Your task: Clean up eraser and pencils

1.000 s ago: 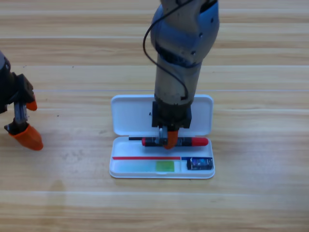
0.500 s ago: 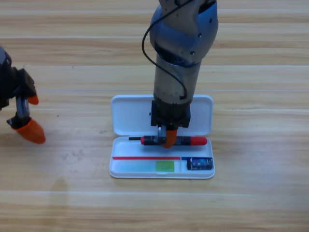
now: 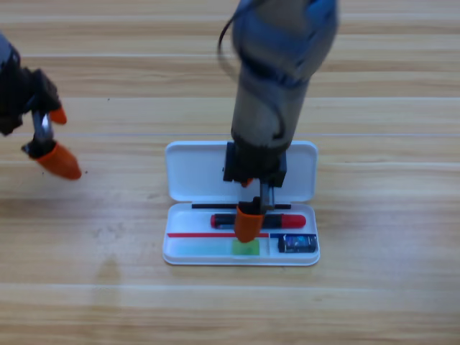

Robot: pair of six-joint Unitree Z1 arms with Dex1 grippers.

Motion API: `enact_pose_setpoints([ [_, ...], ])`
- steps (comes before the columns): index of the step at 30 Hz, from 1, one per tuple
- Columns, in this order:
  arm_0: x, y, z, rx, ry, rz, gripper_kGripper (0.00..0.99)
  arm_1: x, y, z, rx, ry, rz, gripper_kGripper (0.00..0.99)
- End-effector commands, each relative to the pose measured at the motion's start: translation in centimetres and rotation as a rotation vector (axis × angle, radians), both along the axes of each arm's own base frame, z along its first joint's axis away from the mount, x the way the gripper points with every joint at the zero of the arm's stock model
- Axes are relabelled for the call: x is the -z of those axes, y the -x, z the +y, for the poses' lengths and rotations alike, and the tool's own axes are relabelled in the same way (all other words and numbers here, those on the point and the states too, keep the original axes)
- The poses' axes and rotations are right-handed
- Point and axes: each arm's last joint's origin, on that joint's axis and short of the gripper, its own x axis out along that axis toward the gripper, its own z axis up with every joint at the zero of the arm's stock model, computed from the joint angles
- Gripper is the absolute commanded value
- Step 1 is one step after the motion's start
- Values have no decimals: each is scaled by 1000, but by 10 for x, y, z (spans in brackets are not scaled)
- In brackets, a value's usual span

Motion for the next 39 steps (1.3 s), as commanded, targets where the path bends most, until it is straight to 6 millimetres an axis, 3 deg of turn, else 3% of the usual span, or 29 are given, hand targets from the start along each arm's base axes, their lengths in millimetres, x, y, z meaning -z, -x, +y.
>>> enact_pose_setpoints([
  [1,2,-34,-3,-32,53,1,940,-123,65,-57,-43,-251,17,982],
  [6,-1,-71,-12,-15,160,-6,744,-169,108,-111,-28,-445,38,990],
  [10,12,-104,-20,30,273,15,476,-181,141,-162,14,-618,-20,990],
  [12,21,-118,-24,69,318,38,275,-177,153,-179,30,-670,-31,990],
  [14,37,-129,-28,98,362,81,0,-169,160,-187,28,-689,-8,990],
  [22,115,-148,-40,84,432,314,0,-144,165,-190,33,-650,78,990],
  [26,134,-149,-47,99,418,368,0,-144,168,-195,31,-658,73,990],
  [31,134,-144,-55,114,416,404,0,-141,169,-196,34,-657,76,990],
  [39,100,-129,-63,170,449,446,0,-141,169,-196,37,-655,78,990],
])
